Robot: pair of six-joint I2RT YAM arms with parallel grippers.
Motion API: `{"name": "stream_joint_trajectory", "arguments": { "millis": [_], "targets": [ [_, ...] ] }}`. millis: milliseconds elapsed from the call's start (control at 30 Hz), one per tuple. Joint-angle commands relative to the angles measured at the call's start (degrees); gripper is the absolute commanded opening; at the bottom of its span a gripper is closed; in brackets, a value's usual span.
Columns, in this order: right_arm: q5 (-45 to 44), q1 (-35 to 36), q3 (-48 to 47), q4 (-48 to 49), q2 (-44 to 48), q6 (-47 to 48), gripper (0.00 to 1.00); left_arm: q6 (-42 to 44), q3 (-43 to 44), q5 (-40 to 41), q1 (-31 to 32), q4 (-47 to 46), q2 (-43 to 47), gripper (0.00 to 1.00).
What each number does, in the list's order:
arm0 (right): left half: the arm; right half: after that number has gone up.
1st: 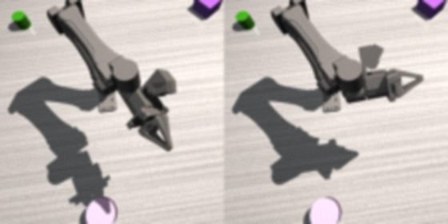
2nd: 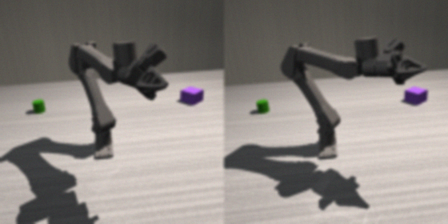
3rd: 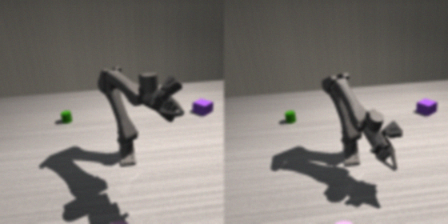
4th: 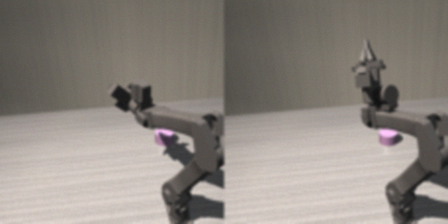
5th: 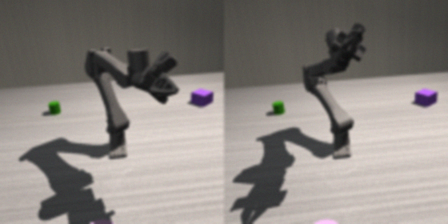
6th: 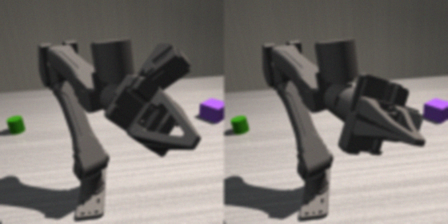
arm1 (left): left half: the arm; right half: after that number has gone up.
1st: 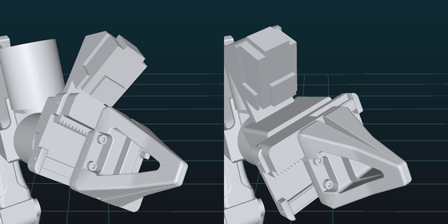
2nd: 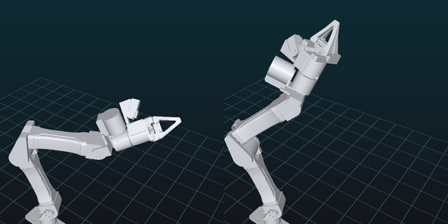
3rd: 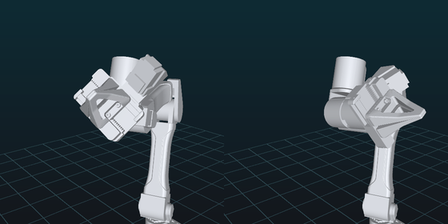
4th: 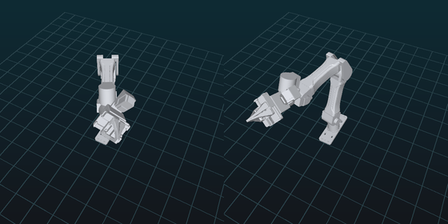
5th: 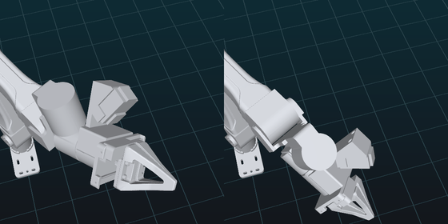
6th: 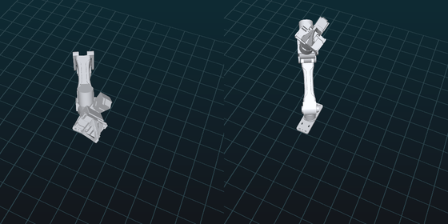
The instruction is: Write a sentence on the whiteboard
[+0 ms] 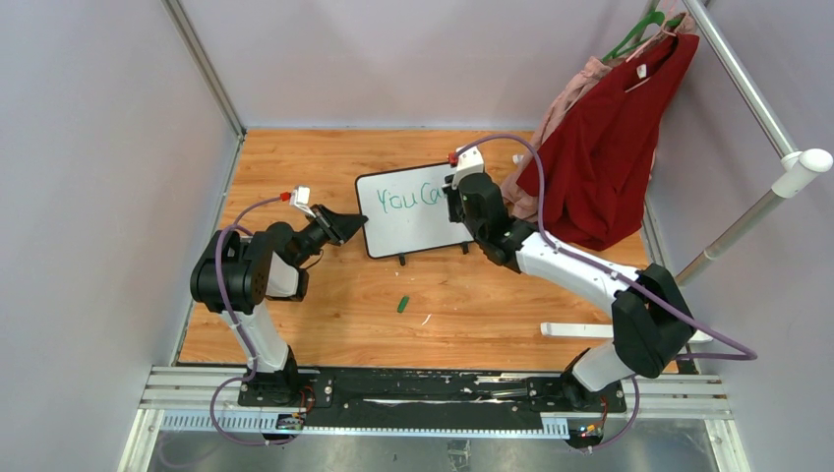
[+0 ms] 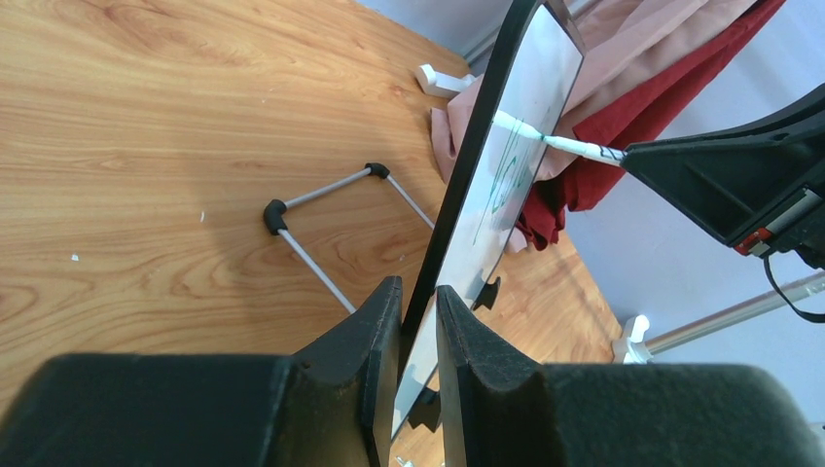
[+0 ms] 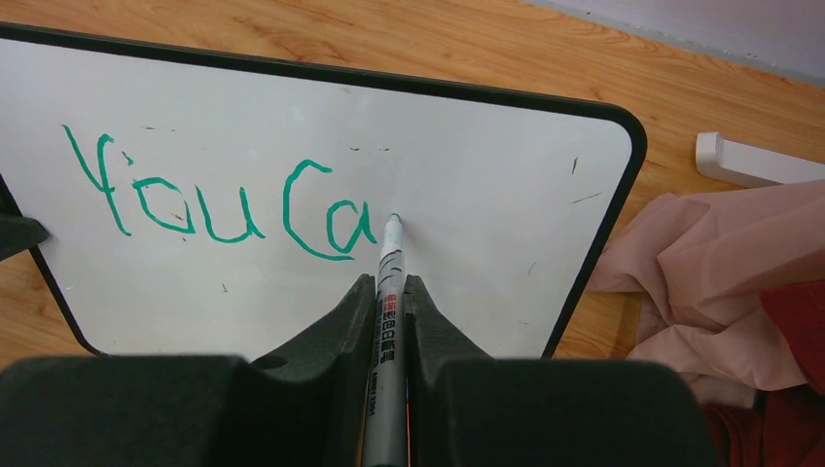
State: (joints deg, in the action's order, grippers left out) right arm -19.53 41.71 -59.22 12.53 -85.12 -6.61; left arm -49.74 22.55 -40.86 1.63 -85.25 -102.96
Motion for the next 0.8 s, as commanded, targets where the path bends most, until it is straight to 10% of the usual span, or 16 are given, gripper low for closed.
{"name": "stream_joint_trajectory", "arguments": {
  "millis": [0,767],
  "targets": [
    [-0.66,-1.75,-2.19,0.21,-0.66,0.56,0.0,0.43,0.13,-0.62,0.48,-3.08,1.4,0.24],
    [-0.29,-3.1,2.16,-0.27,1.4,-1.22,0.0,0.43,0.31,-0.45,0.44,-3.05,0.94,0.24]
  ]
}}
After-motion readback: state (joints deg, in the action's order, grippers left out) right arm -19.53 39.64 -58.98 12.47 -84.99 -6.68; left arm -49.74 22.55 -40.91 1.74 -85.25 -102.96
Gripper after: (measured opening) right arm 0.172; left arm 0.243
